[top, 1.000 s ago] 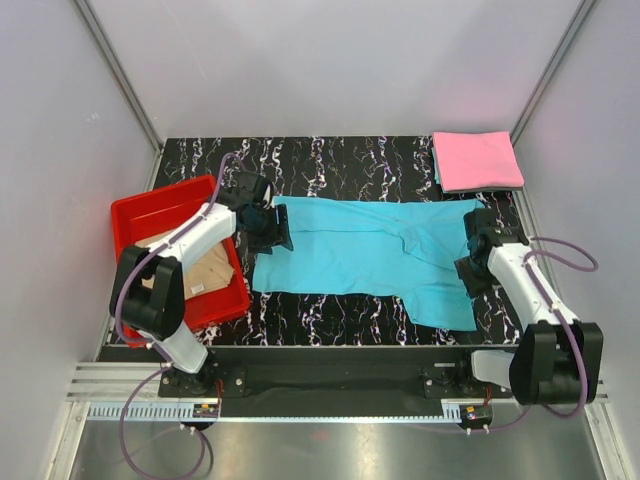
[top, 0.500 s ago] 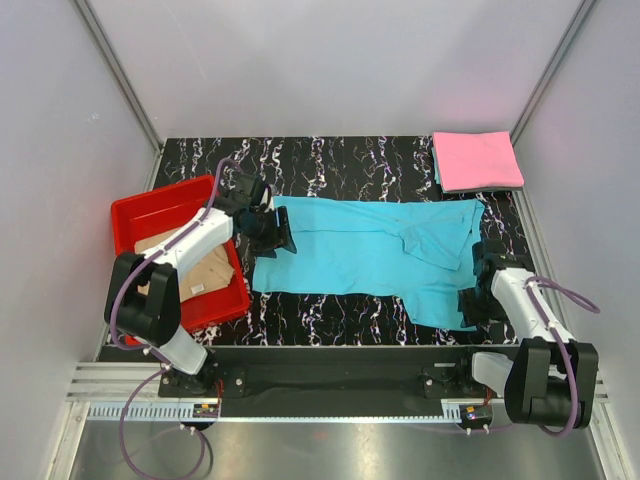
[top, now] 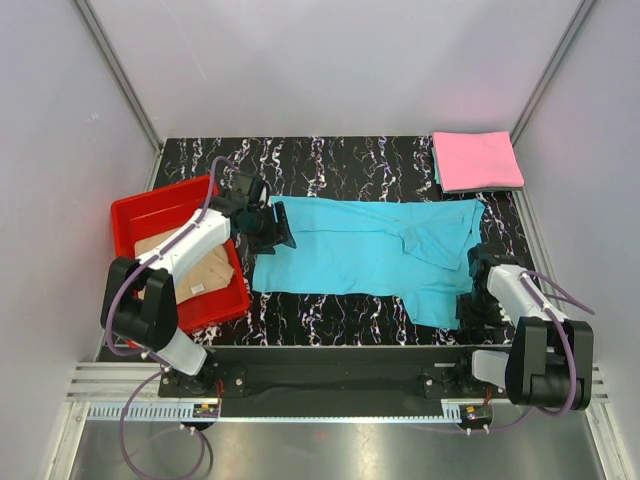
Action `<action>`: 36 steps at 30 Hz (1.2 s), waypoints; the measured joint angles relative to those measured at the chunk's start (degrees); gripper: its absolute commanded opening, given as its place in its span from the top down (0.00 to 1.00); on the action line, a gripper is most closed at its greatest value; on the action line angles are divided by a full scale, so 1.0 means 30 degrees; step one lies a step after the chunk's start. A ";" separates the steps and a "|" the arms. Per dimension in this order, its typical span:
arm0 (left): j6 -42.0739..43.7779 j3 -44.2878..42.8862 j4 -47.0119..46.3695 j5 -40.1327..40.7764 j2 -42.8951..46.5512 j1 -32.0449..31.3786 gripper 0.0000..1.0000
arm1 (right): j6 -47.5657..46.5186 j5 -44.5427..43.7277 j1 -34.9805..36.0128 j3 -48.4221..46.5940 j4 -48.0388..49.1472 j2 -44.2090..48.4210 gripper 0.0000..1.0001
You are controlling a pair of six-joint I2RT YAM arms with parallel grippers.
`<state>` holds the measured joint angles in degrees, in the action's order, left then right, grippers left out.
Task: Fold and stack the t-shirts
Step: Fold the tshirt
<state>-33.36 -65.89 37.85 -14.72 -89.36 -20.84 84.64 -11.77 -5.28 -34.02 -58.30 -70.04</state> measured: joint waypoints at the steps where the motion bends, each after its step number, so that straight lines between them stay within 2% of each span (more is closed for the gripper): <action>1: -0.0109 -0.0058 0.0036 0.0087 0.0000 0.0000 0.35 | 0.0095 -0.0138 0.0000 -0.0066 0.0000 -0.0066 0.49; 6: -0.0415 -0.0597 0.0153 0.0408 0.0007 0.0000 0.35 | 0.0408 -0.0685 0.0000 -0.0124 0.0051 -0.0073 0.53; 9: -0.0539 -0.0758 0.0211 0.0510 0.0015 0.0000 0.35 | 0.0532 -0.1100 0.0000 -0.0153 0.0051 -0.0073 0.61; 10: -0.0568 -0.0758 0.0219 0.0539 0.0022 0.0000 0.35 | 0.0590 -0.1268 0.0000 -0.0153 0.0051 -0.0073 0.71; 12: -0.0634 -0.0758 0.0270 0.0714 0.0022 0.0000 0.35 | 0.0714 -0.1413 0.0000 -0.0153 0.0051 -0.0073 0.80; 16: -0.0845 -0.0758 0.0372 0.1056 0.0233 0.0000 0.35 | 0.0816 -0.1734 0.0000 -0.0160 0.0051 -0.0095 0.83; 19: -0.0947 -0.0758 0.0364 0.1129 0.0510 0.0007 0.35 | 0.0809 -0.1785 0.0000 -0.0291 0.0051 -0.0350 0.80; 24: -0.1100 -0.0765 0.0357 0.1086 0.0561 0.0022 0.35 | 0.0699 -0.1654 0.0000 -0.0452 0.0270 -0.0554 0.61; 29: -0.1260 -0.0780 0.0277 0.0699 0.0554 0.0022 0.36 | 0.0896 -0.1457 0.0000 -0.0357 0.0415 0.0335 0.53; 32: -0.1333 -0.0780 -0.0051 0.0182 0.0539 0.0022 0.36 | 0.1035 -0.1406 0.0000 -0.0284 0.0444 0.0969 0.50; 36: -0.1341 -0.0780 -0.0430 -0.0481 0.0379 0.0022 0.36 | 0.1209 -0.1384 0.0007 -0.0277 0.0481 0.0743 0.53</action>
<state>-37.39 -68.23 36.56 -16.16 -88.23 -20.78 88.27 -15.92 -5.26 -34.85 -56.86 -67.81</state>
